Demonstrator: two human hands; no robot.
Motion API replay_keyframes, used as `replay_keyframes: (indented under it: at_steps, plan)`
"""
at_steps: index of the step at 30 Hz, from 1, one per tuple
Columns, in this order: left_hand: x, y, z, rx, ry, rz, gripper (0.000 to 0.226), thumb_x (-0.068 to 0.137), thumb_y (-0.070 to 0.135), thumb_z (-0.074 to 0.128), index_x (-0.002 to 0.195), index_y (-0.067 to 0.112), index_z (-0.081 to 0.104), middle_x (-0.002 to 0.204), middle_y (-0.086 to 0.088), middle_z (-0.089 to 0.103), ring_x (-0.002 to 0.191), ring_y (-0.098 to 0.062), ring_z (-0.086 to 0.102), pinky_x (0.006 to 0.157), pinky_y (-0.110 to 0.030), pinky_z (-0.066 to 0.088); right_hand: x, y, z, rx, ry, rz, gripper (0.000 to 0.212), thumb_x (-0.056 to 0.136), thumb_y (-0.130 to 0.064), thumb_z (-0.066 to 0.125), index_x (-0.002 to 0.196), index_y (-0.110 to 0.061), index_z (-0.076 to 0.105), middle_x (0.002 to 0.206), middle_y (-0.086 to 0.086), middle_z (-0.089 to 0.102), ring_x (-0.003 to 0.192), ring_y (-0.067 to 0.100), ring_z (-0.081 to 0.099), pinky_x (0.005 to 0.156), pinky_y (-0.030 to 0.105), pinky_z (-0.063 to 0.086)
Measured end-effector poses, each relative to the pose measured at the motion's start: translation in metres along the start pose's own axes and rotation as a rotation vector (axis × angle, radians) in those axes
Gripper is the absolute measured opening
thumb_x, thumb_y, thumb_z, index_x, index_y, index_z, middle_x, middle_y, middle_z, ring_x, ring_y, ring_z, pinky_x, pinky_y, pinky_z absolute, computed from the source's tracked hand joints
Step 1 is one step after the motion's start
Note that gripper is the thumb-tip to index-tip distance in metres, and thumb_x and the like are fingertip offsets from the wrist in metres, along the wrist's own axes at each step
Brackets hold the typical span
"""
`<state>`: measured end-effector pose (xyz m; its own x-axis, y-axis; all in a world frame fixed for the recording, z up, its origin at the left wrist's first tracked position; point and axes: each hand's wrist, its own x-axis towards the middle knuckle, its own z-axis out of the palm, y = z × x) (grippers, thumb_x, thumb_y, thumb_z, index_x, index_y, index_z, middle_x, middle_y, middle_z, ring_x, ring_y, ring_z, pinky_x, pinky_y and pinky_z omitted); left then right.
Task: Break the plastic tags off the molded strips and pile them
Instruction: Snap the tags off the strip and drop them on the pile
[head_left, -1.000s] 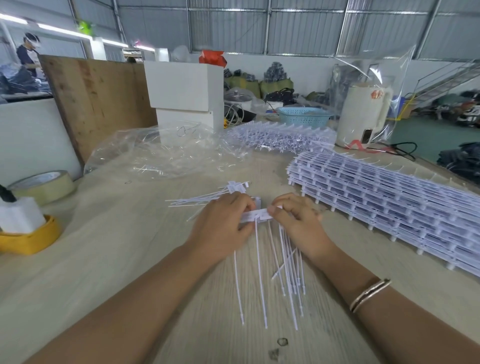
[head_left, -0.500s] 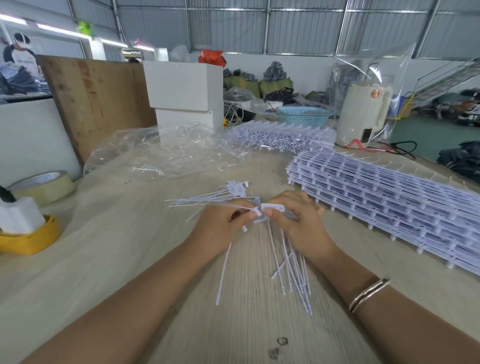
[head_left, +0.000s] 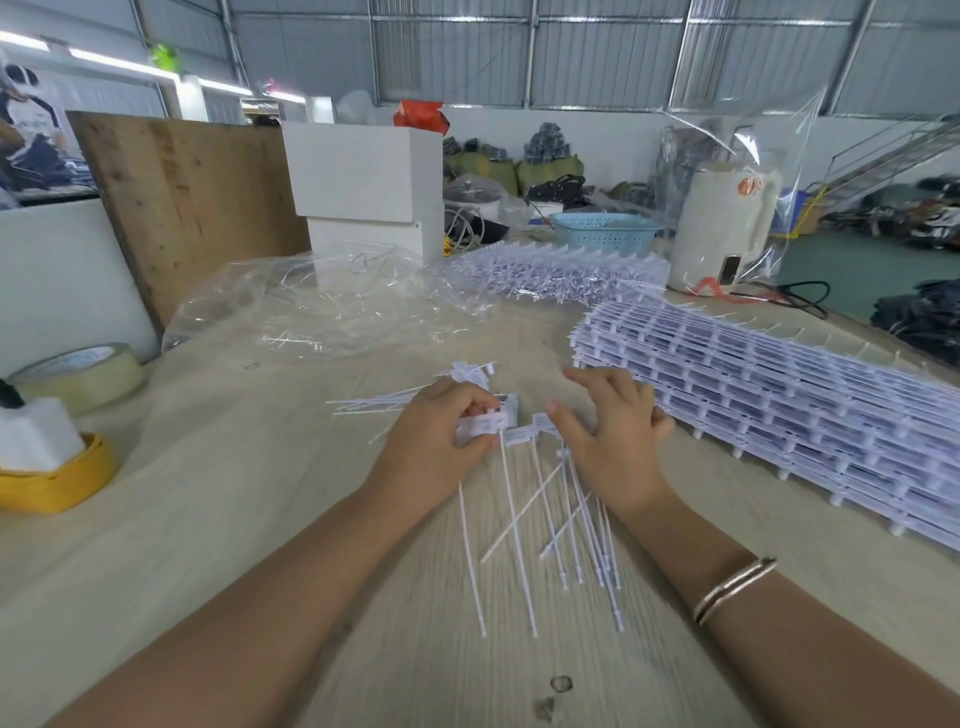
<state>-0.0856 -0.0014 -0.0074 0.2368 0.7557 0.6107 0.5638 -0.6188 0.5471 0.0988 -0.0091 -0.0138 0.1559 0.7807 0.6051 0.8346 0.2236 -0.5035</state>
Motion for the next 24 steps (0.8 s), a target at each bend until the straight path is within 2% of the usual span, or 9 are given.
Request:
replay_keyframes:
  at_steps: [3, 6, 8, 10, 11, 15, 19, 22, 24]
  plan:
    - [-0.001, 0.007, 0.003, 0.014, -0.006, 0.057, 0.03, 0.074, 0.006, 0.074, 0.102, 0.009, 0.065, 0.092, 0.001, 0.058, 0.087, -0.017, 0.057, 0.078, -0.024, 0.044, -0.007, -0.013, 0.003, 0.039, -0.014, -0.155, 0.027, 0.085, -0.051, 0.054, 0.1, -0.036, 0.07, 0.105, -0.018, 0.05, 0.106, 0.005, 0.034, 0.076, 0.025, 0.01]
    - [-0.003, 0.013, 0.005, -0.02, -0.056, 0.095, 0.035, 0.074, 0.01, 0.076, 0.107, 0.009, 0.062, 0.094, 0.007, 0.053, 0.09, -0.012, 0.055, 0.079, -0.013, 0.04, -0.008, -0.015, 0.004, 0.145, -0.192, -0.167, 0.019, 0.089, -0.043, 0.058, 0.087, -0.031, 0.073, 0.098, -0.022, 0.051, 0.107, 0.003, 0.033, 0.088, 0.023, 0.012]
    - [-0.004, 0.014, 0.003, -0.041, -0.1, 0.125, 0.035, 0.077, 0.015, 0.075, 0.108, 0.011, 0.061, 0.096, 0.01, 0.053, 0.093, -0.008, 0.054, 0.081, -0.013, 0.04, -0.006, -0.013, 0.002, 0.289, -0.292, -0.143, 0.019, 0.09, -0.029, 0.06, 0.074, -0.025, 0.069, 0.086, -0.019, 0.056, 0.104, 0.009, 0.042, 0.1, 0.034, 0.02]
    - [-0.004, 0.011, -0.001, -0.028, -0.145, 0.167, 0.029, 0.082, 0.016, 0.067, 0.109, 0.011, 0.06, 0.101, 0.007, 0.056, 0.098, -0.007, 0.054, 0.086, -0.018, 0.041, -0.004, -0.012, -0.002, 0.414, -0.314, -0.087, 0.025, 0.091, -0.018, 0.058, 0.067, -0.023, 0.063, 0.072, -0.013, 0.054, 0.093, 0.015, 0.049, 0.097, 0.052, 0.03]
    - [-0.005, 0.009, -0.004, -0.009, -0.168, 0.169, 0.028, 0.082, 0.015, 0.061, 0.11, 0.011, 0.059, 0.105, 0.006, 0.056, 0.101, -0.008, 0.053, 0.088, -0.02, 0.04, -0.003, -0.011, -0.003, 0.456, -0.308, -0.034, 0.027, 0.092, -0.017, 0.056, 0.066, -0.026, 0.06, 0.07, -0.012, 0.052, 0.088, 0.016, 0.048, 0.096, 0.056, 0.032]
    - [-0.004, 0.0, -0.007, 0.099, -0.175, 0.137, 0.034, 0.079, 0.006, 0.059, 0.112, 0.013, 0.057, 0.108, 0.009, 0.053, 0.102, -0.012, 0.051, 0.087, -0.028, 0.042, 0.0, -0.007, -0.005, 0.54, -0.301, 0.157, 0.032, 0.092, -0.022, 0.053, 0.063, -0.033, 0.059, 0.078, -0.001, 0.05, 0.095, 0.025, 0.046, 0.101, 0.05, 0.03]
    - [-0.003, 0.002, -0.001, 0.149, -0.127, 0.125, 0.02, 0.084, 0.017, 0.065, 0.103, 0.015, 0.062, 0.101, 0.004, 0.062, 0.092, -0.015, 0.057, 0.076, -0.037, 0.048, -0.005, -0.013, -0.006, 0.468, -0.338, 0.039, 0.03, 0.089, -0.027, 0.059, 0.059, -0.03, 0.058, 0.067, -0.011, 0.045, 0.084, 0.009, 0.045, 0.097, 0.044, 0.025]
    - [-0.003, 0.0, -0.003, 0.172, -0.126, 0.121, 0.018, 0.087, 0.022, 0.064, 0.104, 0.021, 0.067, 0.098, 0.007, 0.068, 0.088, -0.014, 0.063, 0.076, -0.036, 0.049, -0.007, -0.016, -0.007, 0.355, -0.299, -0.015, 0.024, 0.084, -0.034, 0.065, 0.062, -0.034, 0.055, 0.076, -0.011, 0.051, 0.097, 0.008, 0.048, 0.087, 0.027, 0.016]
    - [-0.002, -0.002, -0.007, 0.08, -0.139, 0.073, 0.018, 0.087, 0.023, 0.065, 0.103, 0.025, 0.071, 0.092, 0.009, 0.072, 0.084, -0.011, 0.066, 0.076, -0.034, 0.051, -0.006, -0.017, -0.008, 0.358, -0.295, -0.031, 0.025, 0.085, -0.032, 0.066, 0.064, -0.042, 0.055, 0.075, -0.017, 0.052, 0.098, 0.002, 0.046, 0.086, 0.026, 0.015]
